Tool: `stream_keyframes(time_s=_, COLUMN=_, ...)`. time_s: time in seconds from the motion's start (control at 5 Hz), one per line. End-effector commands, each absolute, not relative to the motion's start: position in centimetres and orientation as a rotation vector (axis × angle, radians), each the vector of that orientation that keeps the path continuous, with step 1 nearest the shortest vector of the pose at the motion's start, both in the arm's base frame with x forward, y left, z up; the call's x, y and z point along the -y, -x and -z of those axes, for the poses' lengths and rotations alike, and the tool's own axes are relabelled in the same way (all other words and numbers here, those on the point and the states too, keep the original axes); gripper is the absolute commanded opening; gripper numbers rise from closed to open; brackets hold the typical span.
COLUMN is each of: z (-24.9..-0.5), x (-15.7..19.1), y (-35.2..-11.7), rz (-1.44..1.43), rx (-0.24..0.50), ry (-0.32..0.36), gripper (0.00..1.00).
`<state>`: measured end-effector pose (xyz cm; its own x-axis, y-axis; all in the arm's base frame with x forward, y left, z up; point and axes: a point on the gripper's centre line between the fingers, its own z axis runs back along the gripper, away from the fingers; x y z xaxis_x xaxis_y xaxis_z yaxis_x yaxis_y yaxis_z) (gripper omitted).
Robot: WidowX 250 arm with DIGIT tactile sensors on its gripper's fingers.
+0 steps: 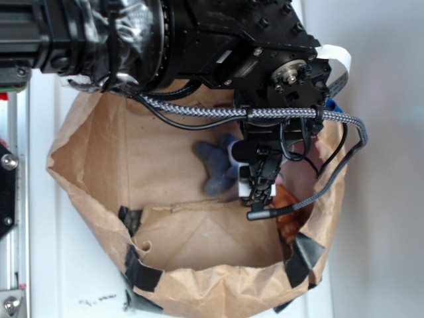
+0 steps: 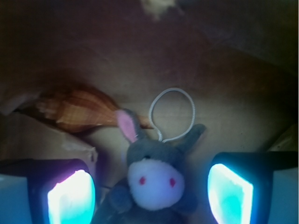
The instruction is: Grab the gray animal.
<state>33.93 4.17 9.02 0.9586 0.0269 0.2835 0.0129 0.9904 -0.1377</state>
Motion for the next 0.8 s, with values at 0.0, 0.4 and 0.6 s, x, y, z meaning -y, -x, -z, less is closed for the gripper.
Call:
stream_keyframes(time_s=0.0, z=-8.1, x=-4.4, y=-35.2, rz=0.011, rx=0.330, ry=0.067, gripper=1.00)
stream_keyframes(time_s=0.4, z=-6.6, x=-4.8, y=-34.7, rz=0.049, rx=0.312, ry=0.055, gripper=0.24)
stream_keyframes(time_s=0.6, z=-6.7, x=-4.7, y=-34.7, rz=0.037, rx=0.316, ry=0.054, gripper=0.00)
